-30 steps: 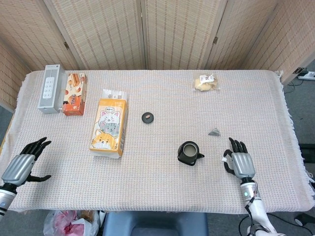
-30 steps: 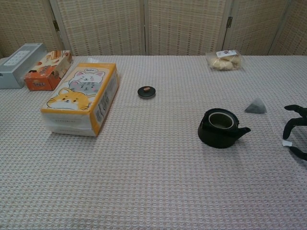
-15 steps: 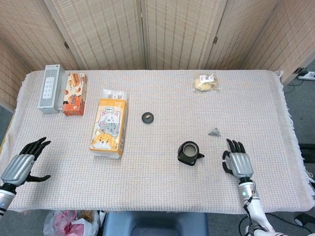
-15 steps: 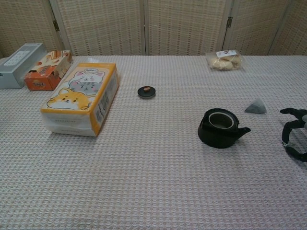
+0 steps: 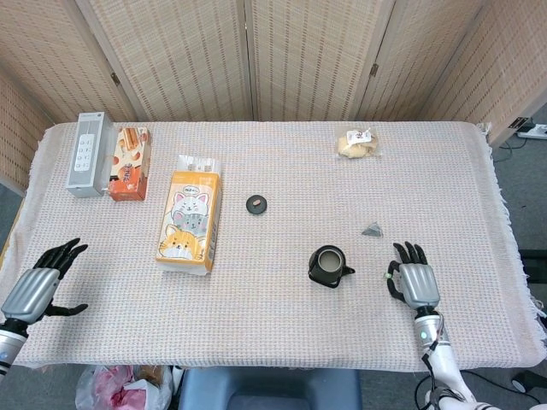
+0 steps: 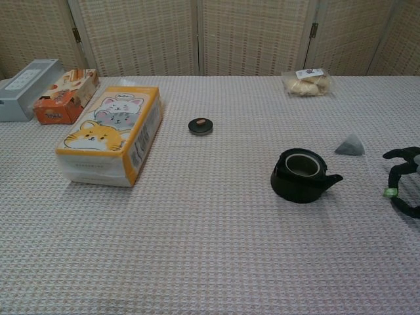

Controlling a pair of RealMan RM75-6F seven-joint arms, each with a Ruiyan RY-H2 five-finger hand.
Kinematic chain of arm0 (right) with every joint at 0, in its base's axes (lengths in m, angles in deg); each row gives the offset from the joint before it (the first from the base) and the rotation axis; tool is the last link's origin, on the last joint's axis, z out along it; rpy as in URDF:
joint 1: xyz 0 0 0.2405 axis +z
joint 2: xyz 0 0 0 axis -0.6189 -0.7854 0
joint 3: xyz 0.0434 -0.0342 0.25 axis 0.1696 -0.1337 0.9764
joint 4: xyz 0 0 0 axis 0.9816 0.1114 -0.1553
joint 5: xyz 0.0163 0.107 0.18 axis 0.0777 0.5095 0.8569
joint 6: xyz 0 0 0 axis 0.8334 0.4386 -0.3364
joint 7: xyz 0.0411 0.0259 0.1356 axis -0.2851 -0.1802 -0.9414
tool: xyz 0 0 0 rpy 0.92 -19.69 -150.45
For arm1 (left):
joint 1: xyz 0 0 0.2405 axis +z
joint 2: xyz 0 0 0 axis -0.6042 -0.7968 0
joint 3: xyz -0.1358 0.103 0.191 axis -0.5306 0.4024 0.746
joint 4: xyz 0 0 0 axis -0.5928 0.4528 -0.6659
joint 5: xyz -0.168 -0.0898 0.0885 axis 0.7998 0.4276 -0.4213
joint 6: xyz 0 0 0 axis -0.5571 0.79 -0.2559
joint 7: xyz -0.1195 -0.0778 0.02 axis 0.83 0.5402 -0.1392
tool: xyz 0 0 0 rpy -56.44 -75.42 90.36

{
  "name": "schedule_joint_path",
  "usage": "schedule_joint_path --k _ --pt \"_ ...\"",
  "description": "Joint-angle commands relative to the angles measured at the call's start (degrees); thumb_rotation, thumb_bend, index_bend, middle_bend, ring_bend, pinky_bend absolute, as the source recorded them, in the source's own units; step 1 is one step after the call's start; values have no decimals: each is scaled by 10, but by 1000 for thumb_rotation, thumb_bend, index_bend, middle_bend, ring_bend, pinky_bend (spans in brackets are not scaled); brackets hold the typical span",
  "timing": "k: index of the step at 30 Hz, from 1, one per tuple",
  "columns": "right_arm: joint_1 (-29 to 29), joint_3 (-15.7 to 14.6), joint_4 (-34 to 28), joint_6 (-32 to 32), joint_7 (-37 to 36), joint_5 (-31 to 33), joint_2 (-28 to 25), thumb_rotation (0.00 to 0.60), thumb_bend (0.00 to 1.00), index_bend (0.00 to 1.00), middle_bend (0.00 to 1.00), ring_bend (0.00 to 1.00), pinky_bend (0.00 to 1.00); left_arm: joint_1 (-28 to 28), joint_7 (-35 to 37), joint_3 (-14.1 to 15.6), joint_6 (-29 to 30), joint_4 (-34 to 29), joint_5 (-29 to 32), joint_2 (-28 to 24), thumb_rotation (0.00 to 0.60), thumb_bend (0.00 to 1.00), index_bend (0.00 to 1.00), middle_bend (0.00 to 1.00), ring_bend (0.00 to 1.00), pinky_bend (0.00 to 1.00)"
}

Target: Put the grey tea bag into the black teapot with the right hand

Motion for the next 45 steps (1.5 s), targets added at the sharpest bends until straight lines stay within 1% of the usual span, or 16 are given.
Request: schedule_joint_path --k 1,6,10,17,24,29,34,38,45 --pt "0 0 0 3 -4 -3 -1 600 390 623 124 0 0 0 1 0 2 1 -1 0 600 139 13 0 0 92" --pt "-5 0 -13 24 -13 -13 -10 600 396 623 124 0 0 1 0 1 4 2 -3 1 600 138 10 0 0 92" --pt "-10 0 -42 54 -17 -32 -29 600 408 623 124 0 0 1 -4 1 7 0 -6 1 600 138 9 0 0 92" --pt "-7 9 -120 106 -10 -72 -78 600 411 623 131 0 0 5 -23 2 14 -7 -4 2 600 139 9 0 0 92" --pt "7 28 -203 128 7 -99 -134 600 411 623 131 0 0 6 -42 -1 4 -12 14 4 600 139 9 0 0 92" --pt "19 43 -259 130 17 -108 -170 600 410 623 131 0 0 11 -57 -5 11 -18 21 4 600 139 9 0 0 92" --pt "29 50 -304 126 39 -114 -196 600 410 623 131 0 0 13 -62 -8 15 -21 24 4 600 139 9 0 0 92" --pt "35 49 -328 127 57 -122 -201 600 410 623 131 0 0 13 -60 -9 15 -22 25 2 600 139 9 0 0 92" --pt "50 54 -350 125 77 -132 -198 600 410 623 131 0 0 14 -41 -10 13 -18 26 -2 600 139 9 0 0 92"
